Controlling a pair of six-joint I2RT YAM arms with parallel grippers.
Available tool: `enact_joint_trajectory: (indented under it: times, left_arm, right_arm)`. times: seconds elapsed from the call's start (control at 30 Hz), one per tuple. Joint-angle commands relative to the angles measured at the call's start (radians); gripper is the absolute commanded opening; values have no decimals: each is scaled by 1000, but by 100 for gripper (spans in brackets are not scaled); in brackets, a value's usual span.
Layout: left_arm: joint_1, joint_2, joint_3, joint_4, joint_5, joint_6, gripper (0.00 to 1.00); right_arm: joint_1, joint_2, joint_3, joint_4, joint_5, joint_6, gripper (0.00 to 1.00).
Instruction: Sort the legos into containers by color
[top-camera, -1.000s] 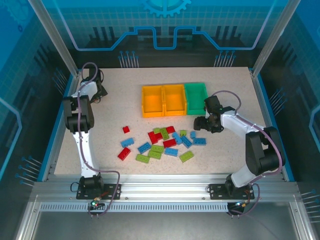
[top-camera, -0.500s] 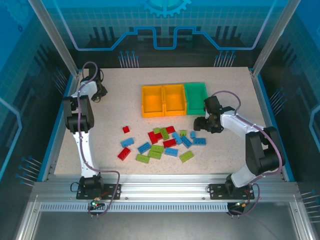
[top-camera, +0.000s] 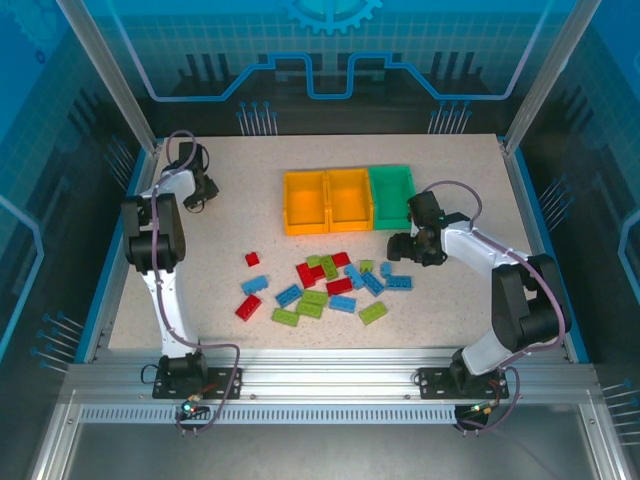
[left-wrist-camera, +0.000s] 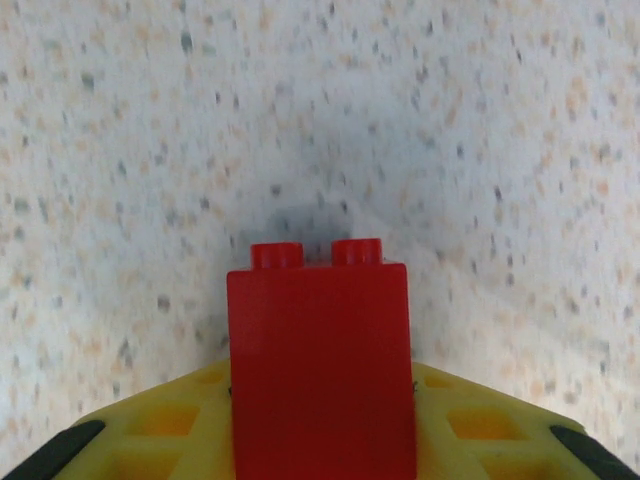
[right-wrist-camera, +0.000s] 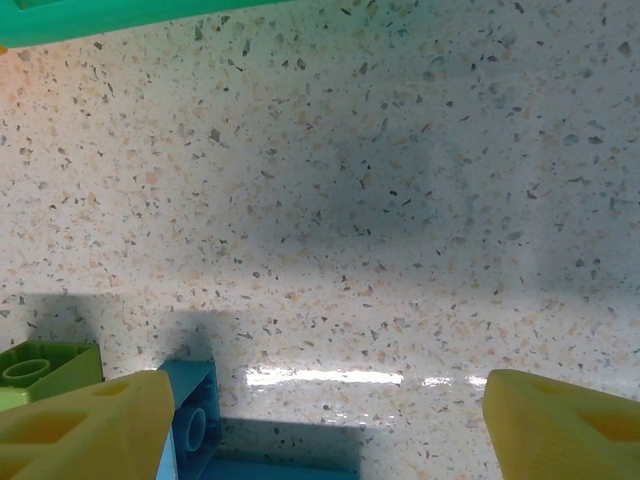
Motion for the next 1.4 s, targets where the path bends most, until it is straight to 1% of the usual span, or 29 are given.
enact_joint_trajectory:
  times: [0.0,0.13,0.23,0.33,0.43,0.57,0.67,0.83,0.97,1.07,1.13,1.2,1.3,1.37]
  left_arm:
    - [-52,-78,-66,-29,5,28,36]
    - [-80,-168,-136,-28,27,10,35]
    - [-127,-248,-194,-6,27,7,36]
    - [-195,-330,-234,-4,20,11,36]
    - [-281,-418,-269,11,3,14,36]
    - [-396,-490,-295,46,36,2,37]
    - [-471,-470,-267,36,63,4,37]
    - [-540,-392,-219,36,91,10,38]
    - [-554,-299,-147,-5,125,7,38]
    - [-560,-259,-120,-2,128,-2,39]
    - [-562,-244,-107,4,132,-5,39]
    - [-565,-224,-84,-6,132,-4,41]
    - [-567,-198,-59,-26,131,-4,45]
    - [-569,-193,-61,-22,131,-11,51]
  right_arm:
    - [19,-33,-12,0,2,18,83]
    - [25,-44,-27,13,-12,25,83]
    - [29,-61,-37,18,-18,26,83]
    - [30,-76,-44,18,-18,24,83]
    - [31,-85,-46,19,-24,21,83]
    - [40,-83,-43,29,-37,16,83]
    - [57,-69,-32,29,-51,10,82]
    - [104,-62,-17,21,-46,-1,82]
    - [128,-53,-2,20,-61,31,81]
    - [156,-43,13,25,-69,59,81]
    - [178,-33,29,19,-53,62,81]
    - [192,-9,50,-6,-26,69,80]
    - [216,16,70,-17,-25,73,78]
    - [244,26,86,-17,-25,71,77]
